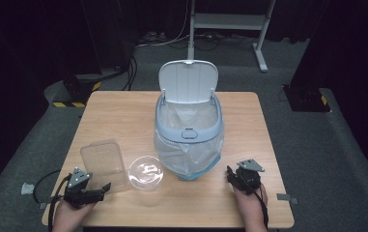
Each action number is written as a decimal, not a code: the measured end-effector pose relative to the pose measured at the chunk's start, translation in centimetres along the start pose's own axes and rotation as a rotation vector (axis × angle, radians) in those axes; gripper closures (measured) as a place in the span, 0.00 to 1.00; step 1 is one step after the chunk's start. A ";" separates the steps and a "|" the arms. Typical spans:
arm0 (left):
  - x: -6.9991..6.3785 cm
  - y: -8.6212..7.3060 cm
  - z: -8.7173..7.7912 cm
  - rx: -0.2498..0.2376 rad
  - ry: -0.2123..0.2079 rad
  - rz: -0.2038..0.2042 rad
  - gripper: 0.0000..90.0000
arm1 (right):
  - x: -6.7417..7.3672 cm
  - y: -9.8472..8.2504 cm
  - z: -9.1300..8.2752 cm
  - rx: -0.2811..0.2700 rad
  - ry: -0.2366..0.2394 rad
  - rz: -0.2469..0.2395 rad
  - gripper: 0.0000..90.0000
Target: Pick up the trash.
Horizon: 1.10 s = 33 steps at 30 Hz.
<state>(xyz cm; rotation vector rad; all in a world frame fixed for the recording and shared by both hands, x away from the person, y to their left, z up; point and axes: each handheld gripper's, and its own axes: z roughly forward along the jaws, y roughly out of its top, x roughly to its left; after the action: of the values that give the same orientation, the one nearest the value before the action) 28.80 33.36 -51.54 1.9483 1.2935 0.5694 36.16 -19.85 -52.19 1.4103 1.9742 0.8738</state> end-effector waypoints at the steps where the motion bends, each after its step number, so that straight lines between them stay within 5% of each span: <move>1: -0.1 0.0 0.0 0.005 -0.003 0.000 0.16 | 0.0 0.0 0.0 0.001 0.001 0.000 0.48; 9: -0.1 -0.2 0.0 0.007 -0.008 0.009 0.16 | 0.0 0.0 0.0 0.000 0.005 0.000 0.48; 20: 0.2 0.2 -2.2 -0.143 -0.033 -0.013 0.18 | 0.0 0.0 0.0 0.002 0.011 -0.009 0.48; 25: 0.8 0.1 -3.4 -0.216 -0.013 -0.036 0.35 | 0.0 0.0 0.1 0.003 0.011 -0.011 0.48; 29: 1.3 -0.1 -4.1 -0.274 -0.042 -0.066 0.48 | 0.0 0.0 0.1 0.006 0.012 -0.009 0.48; 33: 1.5 -0.2 -4.3 -0.285 -0.051 -0.063 0.55 | 0.0 0.0 0.1 0.006 0.014 -0.011 0.48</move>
<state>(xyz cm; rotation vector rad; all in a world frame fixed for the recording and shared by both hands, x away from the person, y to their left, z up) 26.30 36.12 -48.97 1.6720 1.1680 0.6320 36.24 -19.83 -52.21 1.3991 1.9947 0.8758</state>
